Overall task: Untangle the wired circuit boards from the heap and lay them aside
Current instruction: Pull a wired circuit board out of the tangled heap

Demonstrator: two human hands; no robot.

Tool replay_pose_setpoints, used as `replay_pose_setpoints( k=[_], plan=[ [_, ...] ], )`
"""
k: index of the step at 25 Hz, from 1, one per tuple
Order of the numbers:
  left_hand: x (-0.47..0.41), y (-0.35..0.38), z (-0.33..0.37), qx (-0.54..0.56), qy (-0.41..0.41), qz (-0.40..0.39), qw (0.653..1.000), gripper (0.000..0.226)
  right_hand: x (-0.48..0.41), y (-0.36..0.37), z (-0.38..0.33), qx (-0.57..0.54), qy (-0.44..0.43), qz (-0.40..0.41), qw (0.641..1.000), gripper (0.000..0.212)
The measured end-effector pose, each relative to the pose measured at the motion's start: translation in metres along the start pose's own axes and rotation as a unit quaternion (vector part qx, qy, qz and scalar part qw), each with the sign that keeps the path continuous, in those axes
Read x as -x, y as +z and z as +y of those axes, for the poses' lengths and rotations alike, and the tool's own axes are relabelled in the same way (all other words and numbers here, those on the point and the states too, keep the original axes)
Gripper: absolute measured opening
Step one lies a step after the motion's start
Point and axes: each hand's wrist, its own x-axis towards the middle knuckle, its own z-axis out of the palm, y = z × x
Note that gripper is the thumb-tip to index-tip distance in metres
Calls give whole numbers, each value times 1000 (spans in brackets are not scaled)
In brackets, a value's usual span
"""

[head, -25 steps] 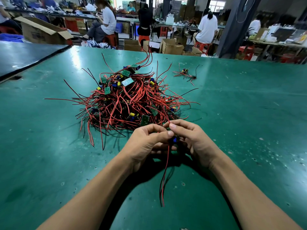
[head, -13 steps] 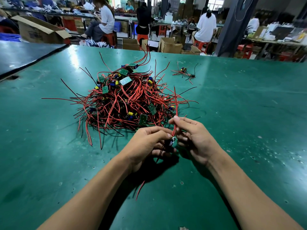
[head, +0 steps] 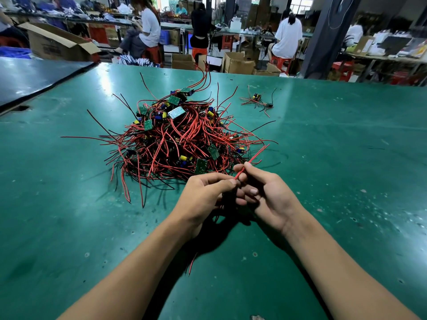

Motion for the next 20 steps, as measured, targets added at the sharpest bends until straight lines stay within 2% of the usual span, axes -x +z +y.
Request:
replay_pose_setpoints(
  k=[1, 4, 6, 12, 14, 17, 20],
  plan=[
    [-1, -1, 0, 0, -6, 2, 1000, 20, 0, 0, 1, -1, -2, -2, 1000, 27],
    [0, -1, -1, -19, -4, 11, 1000, 22, 3, -1, 7, 125, -51, -12, 991, 27],
    [1, 1, -1, -18, 3, 27, 999, 25, 7, -2, 10, 175, -52, -28, 983, 21],
    [3, 2, -1, -40, -3, 32, 999, 16, 8, 0, 6, 194, -22, 22, 980, 16],
    [2, 2, -1, -39, -10, 27, 999, 14, 3, -1, 3, 170, -33, 53, 984, 22],
    [2, 2, -1, -46, -18, 12, 999, 14, -3, -6, -8, 41, -42, 84, 995, 27],
    [2, 4, 1, -61, -24, 3, 998, 12, -4, -10, -16, -62, -16, 76, 995, 35]
  ],
)
